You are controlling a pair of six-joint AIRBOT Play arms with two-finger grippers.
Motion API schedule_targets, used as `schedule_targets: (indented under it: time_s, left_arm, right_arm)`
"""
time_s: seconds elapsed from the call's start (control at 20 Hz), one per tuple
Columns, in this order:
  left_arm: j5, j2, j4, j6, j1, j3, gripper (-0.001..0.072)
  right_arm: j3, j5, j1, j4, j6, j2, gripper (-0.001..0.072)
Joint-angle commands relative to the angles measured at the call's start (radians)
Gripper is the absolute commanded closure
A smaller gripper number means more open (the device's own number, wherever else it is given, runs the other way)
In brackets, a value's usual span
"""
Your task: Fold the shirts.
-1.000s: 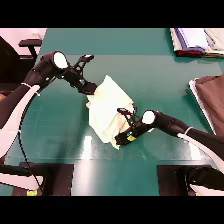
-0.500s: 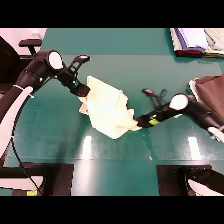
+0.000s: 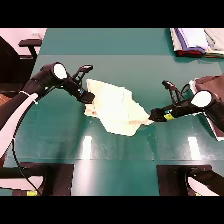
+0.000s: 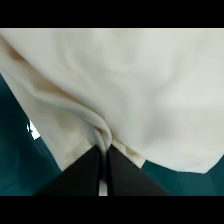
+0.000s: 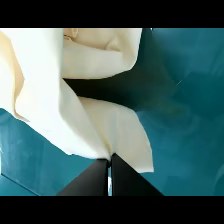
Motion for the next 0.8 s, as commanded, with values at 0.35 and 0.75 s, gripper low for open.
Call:
schedule_targets:
  time_s: [0.35,0.75]
  left_arm:
    - [0.045,0.319,0.144,-0.082,0.171,0.213,0.0681]
    - [0.05,0.71,0.188,-0.064,0.178,0.38,0.0682]
  right_arm:
    - [0.509,0.201,-0.158,-0.097,-0.04,0.005,0.0695]
    - [1.071,0.389,-0.298,-0.115,-0.049,0.005,0.0694]
